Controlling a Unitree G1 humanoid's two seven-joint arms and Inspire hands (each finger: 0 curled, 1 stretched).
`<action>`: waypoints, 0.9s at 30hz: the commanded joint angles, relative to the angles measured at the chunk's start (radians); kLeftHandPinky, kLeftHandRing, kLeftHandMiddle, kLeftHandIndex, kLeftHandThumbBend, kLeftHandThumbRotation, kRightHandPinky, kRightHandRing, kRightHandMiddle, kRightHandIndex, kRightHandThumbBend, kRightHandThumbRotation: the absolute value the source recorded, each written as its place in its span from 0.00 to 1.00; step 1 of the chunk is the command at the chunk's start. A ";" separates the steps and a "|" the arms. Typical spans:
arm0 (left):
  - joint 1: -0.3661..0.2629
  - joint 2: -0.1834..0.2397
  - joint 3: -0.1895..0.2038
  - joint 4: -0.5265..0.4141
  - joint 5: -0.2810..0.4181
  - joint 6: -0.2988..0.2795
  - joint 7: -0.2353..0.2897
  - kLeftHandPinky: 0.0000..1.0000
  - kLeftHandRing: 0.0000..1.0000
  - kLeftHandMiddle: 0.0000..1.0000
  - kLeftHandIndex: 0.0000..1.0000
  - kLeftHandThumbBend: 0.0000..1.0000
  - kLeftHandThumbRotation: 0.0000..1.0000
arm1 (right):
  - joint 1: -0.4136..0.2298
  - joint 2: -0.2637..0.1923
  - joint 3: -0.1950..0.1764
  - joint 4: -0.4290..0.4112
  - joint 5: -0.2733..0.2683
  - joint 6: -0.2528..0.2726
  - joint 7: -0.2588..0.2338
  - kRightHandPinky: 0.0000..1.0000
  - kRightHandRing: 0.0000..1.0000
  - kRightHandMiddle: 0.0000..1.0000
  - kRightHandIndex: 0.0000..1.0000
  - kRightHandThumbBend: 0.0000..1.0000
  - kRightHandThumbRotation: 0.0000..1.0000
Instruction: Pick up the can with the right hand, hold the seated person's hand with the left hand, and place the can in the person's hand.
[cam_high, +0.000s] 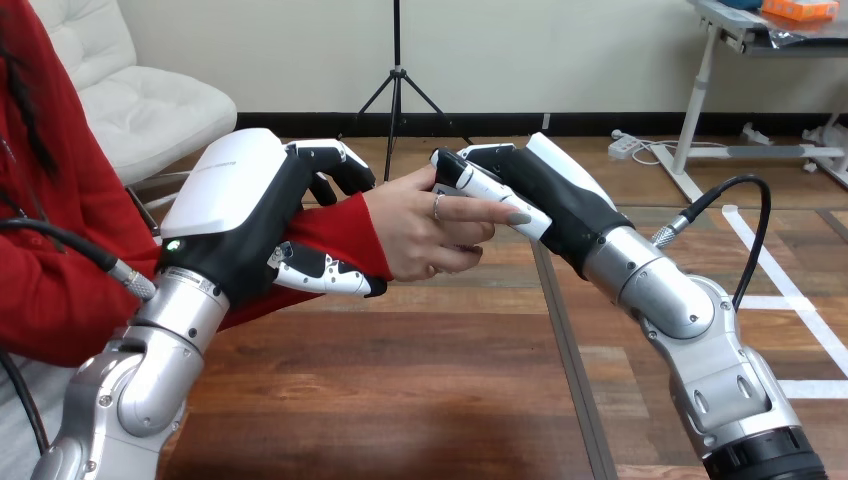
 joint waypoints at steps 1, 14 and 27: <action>-0.111 -0.010 0.009 -0.067 -0.019 -0.028 0.040 0.44 0.60 0.64 0.60 0.90 0.21 | -0.075 0.010 0.030 -0.043 0.011 -0.035 0.025 0.49 0.57 0.62 0.64 0.60 1.00; -0.108 -0.011 0.011 -0.073 -0.025 -0.025 0.038 0.46 0.62 0.68 0.60 0.87 0.21 | -0.073 0.005 0.026 -0.042 0.016 -0.037 0.033 0.48 0.57 0.62 0.65 0.57 1.00; -0.101 -0.016 0.014 -0.076 -0.058 -0.023 0.027 0.48 0.65 0.70 0.61 0.85 0.20 | -0.063 -0.007 0.025 -0.052 0.014 -0.034 0.032 0.48 0.59 0.63 0.66 0.71 1.00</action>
